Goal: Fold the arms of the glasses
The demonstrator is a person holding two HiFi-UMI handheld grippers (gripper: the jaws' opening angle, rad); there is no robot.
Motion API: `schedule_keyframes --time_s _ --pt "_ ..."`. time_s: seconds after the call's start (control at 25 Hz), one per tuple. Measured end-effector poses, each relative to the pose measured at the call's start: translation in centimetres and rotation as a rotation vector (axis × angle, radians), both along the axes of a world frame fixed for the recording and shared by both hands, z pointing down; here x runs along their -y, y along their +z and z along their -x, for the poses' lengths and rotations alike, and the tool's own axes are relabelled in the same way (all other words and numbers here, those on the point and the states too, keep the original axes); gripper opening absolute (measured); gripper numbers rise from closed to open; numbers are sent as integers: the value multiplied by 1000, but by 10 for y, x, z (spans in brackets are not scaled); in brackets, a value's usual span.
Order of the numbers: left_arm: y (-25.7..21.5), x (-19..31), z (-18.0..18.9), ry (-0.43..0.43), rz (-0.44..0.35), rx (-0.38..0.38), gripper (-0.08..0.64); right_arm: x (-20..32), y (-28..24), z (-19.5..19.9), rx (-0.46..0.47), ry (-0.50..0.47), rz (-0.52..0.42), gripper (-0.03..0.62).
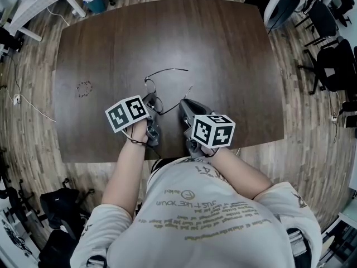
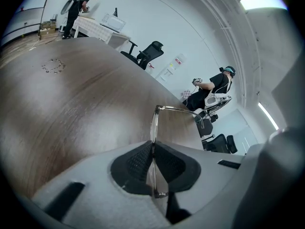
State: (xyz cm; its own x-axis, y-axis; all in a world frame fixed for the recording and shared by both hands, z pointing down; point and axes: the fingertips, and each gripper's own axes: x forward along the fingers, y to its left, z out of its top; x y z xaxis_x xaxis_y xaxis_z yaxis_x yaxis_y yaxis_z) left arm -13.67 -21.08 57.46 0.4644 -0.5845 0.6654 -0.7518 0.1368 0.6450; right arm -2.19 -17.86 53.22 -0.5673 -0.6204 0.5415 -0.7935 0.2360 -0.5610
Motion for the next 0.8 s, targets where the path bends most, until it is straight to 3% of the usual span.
schedule_keyframes --time_s 0.8 --pt "-12 -20 -26 146 -38 23 31 6 -7 18 51 -59 -37 32"
